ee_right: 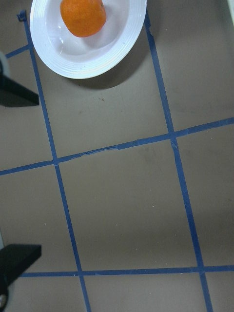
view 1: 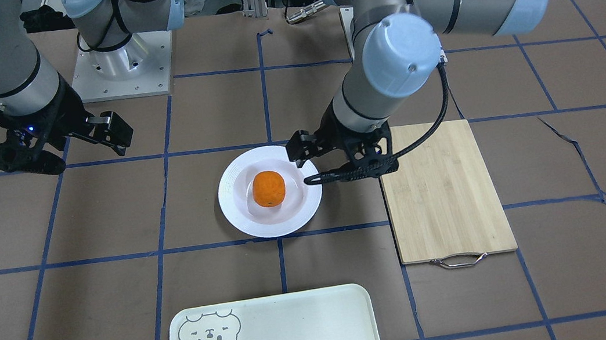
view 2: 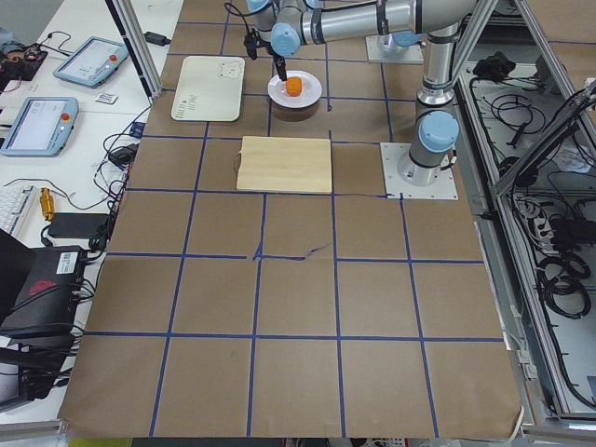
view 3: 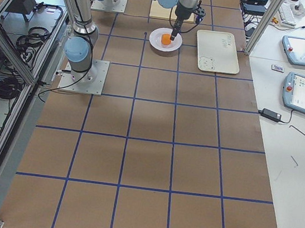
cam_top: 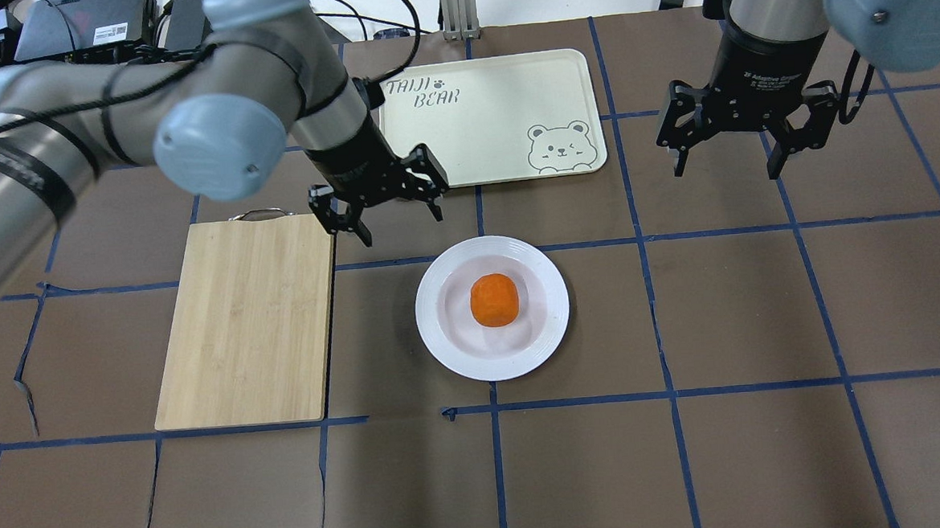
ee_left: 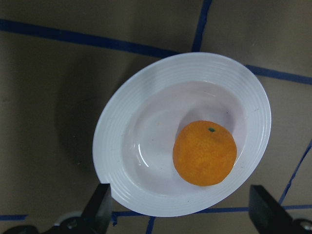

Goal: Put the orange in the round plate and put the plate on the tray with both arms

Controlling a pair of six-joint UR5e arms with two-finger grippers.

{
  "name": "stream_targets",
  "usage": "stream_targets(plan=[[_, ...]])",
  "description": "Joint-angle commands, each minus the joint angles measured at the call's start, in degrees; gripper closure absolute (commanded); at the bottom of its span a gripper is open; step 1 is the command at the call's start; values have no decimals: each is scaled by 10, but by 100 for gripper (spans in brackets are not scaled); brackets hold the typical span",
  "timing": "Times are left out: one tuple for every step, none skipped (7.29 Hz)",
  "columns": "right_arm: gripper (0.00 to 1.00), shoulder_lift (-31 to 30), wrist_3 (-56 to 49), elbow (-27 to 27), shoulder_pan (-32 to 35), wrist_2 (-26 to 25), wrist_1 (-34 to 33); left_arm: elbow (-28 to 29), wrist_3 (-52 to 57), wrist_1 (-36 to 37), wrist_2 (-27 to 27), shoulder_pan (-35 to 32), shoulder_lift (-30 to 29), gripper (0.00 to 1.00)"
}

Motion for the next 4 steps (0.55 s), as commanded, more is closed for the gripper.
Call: stream_targets(plan=[[0,47,-37,0,-1,90,-46,86,91,-94,66,10,62,0],[0,68,-52,2,2,109,-63,81,91,-70,71,11,80,0],[0,97,-69,22,3,150,-116,54,95,-8,82,21,86,0],[0,119,-98,56,3,175,-188,16,95,26,106,20,107,0]])
